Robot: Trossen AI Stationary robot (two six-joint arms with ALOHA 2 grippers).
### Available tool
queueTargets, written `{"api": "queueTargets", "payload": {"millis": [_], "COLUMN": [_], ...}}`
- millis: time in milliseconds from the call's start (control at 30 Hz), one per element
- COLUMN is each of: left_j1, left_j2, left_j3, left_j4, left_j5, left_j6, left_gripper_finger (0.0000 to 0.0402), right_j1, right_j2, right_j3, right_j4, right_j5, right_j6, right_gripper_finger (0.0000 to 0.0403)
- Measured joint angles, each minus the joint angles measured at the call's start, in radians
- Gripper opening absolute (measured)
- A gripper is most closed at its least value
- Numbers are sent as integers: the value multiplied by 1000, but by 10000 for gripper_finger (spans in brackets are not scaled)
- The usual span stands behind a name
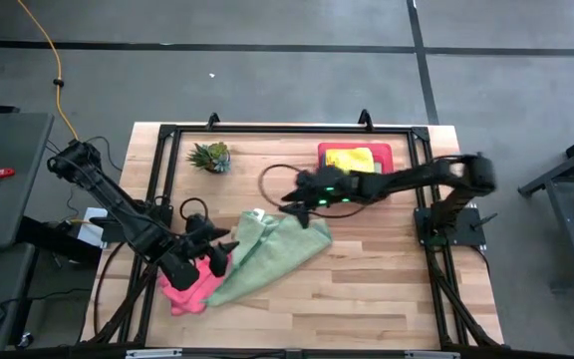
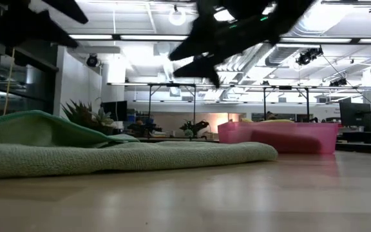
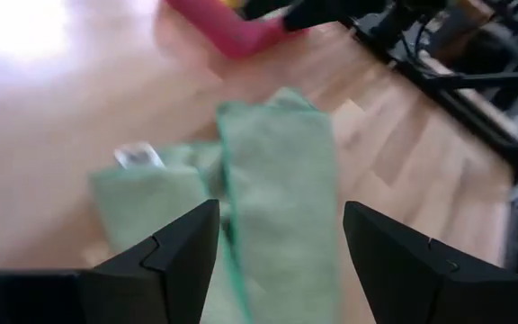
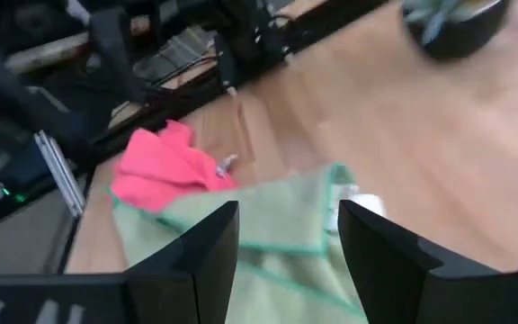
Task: Fold microfiber towels
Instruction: Fold the green microfiber cloth
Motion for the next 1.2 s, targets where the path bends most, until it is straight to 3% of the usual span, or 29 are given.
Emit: {"api": "queueTargets", "payload": {"millis": [133,233,300,467,600,733,900,1000,1200], "left_j1": [-13,-27,-38,-52,-51,-43,-38,-36,-36], "left_j2": [1,2,2,2,2,2,2,2,2], "left_j3": [-112,-154,-159,-159,-159,-159,-159,-159,-159], "left_j4": [234,318,316,284,257,248,230,229,229], "left_j5": [114,185,208,297,315,303,289,288,287], "left_j6": [10,5,15,59,88,108,87,57,55], "left_gripper_finger": [227,227,227,227,227,227,227,227,227], "right_j1": [-13,-13,-10,-1,21,39,51,61,71], "right_j2": [184,286,333,375,388,397,409,420,441], "right_j3": [147,219,252,294,289,289,289,290,290], "right_j4": [-40,-52,-88,-263,-306,-261,-141,-148,-152], "right_j5": [-134,-237,-251,-109,-3,34,50,93,82], "right_j6": [36,-52,-143,-449,-640,-696,-639,-651,-718], "right_gripper_finger": [184,184,184,184,184,184,184,184,184]}}
